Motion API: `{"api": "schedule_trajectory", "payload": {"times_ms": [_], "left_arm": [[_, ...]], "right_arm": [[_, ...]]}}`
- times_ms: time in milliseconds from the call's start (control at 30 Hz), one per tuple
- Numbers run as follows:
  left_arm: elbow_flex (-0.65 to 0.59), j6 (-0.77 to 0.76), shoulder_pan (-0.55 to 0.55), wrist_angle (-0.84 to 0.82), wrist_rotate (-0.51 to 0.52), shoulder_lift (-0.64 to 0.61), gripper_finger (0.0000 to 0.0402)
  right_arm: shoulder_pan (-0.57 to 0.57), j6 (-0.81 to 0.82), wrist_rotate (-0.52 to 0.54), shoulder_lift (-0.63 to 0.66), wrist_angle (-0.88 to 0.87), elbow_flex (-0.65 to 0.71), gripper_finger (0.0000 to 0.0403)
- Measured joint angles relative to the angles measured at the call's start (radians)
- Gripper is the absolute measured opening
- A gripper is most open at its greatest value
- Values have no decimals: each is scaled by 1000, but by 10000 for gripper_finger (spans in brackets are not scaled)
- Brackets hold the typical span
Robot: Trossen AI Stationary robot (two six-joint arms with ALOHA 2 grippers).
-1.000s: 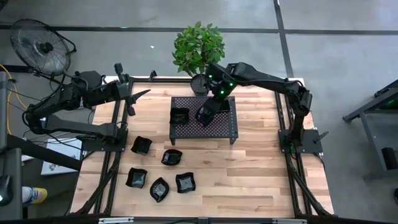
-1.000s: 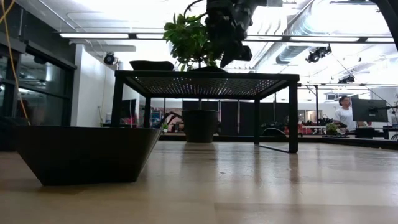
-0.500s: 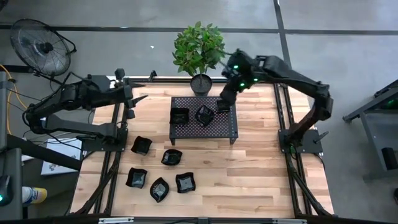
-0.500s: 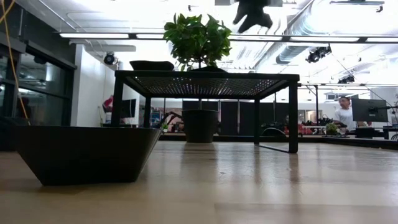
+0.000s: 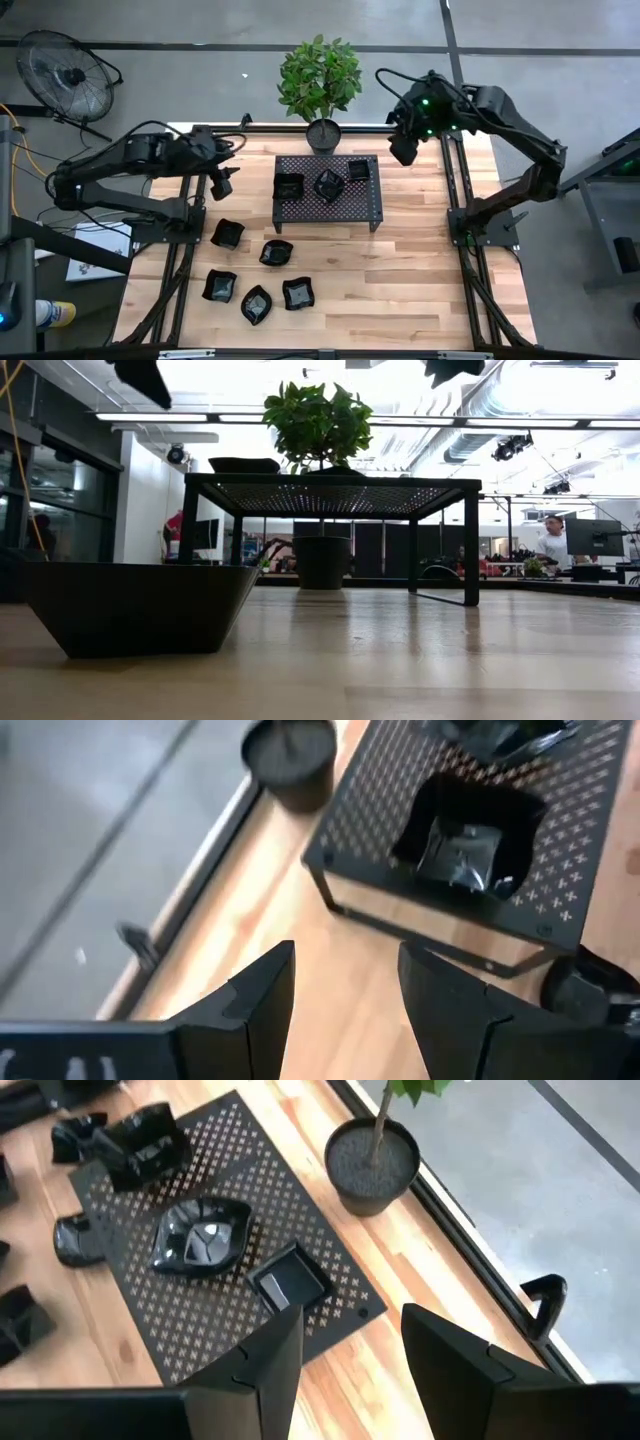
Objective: Pick & Place Mini shaped plates
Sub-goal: Stack the black distorted square plate on top of the other black distorted square plates on the shelf
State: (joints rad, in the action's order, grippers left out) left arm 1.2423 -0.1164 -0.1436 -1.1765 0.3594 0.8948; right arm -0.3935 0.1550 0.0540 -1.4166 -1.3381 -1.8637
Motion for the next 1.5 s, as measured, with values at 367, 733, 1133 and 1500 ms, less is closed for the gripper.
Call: {"api": "schedule_trajectory", "payload": {"times_ms": [367,733,1133,1500], "left_arm": [[-82,-248,19,-93,-65,105,175],[-415,-585,130,96,-175,33,175],[-538,-823,145,39,-297,38,175],[-545,-831,145,-2,-327,161,175]], "right_arm": [[0,-77,-2,83,-70,0,163],[1,-88,-8,174,-120,0,162],[1,-29,-125,351,27,335,158],[1,40,-216,493,212,549,158]]}}
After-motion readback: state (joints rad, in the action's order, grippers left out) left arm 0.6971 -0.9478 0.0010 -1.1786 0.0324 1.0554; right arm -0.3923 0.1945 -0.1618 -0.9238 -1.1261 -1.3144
